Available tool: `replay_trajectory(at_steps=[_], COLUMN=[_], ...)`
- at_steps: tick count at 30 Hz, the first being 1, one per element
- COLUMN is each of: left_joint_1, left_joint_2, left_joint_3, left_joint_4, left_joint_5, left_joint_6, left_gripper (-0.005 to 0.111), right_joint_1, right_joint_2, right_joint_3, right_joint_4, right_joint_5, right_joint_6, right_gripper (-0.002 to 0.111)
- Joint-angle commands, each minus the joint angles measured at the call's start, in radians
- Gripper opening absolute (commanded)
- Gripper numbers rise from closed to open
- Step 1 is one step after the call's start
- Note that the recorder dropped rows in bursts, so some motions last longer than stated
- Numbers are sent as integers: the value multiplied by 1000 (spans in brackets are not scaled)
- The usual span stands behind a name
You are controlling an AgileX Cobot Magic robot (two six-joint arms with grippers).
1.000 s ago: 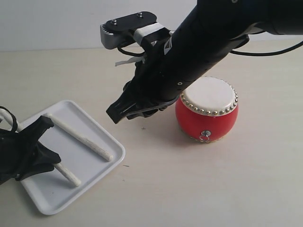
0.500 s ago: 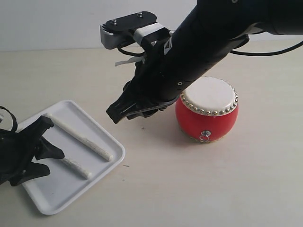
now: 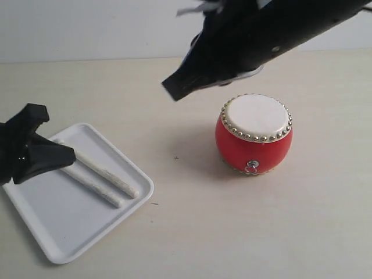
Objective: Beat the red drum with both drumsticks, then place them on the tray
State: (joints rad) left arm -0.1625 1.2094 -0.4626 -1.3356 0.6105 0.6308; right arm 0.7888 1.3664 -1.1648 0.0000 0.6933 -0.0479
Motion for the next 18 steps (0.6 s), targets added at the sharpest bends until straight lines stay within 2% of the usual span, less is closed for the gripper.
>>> replay_trajectory(at_steps=[1,4,6,8,12,18], left_joint_1=[2,2,2,2,2,2], left_joint_2=[-208,-316,-356,-372,-370,-370], left_joint_3=[-3,-3,-3,-3,-3,-3], left_joint_4=[20,15,15,17,17,-17], left_joint_5=[-109,-315,-390,-396,-295,-286], left_joint_6=[193,310,351,405,514,514], left_gripper=[0,0,0,0,0,0], right_joint_1=[-6,-6,-6,-6,-6,-6], right_joint_2=[-195,-358,-458,-555,-734,-884], right_joint_3=[77,207,324,441,651,745], right_joint_4=[-231,-366,-414,-431,-431,-424], right_joint_5=[10,-20,-67,-135,-247,-255], right_joint_6=[174,281,321,372,375,373], right_gripper=[0,0,0,0,0,0])
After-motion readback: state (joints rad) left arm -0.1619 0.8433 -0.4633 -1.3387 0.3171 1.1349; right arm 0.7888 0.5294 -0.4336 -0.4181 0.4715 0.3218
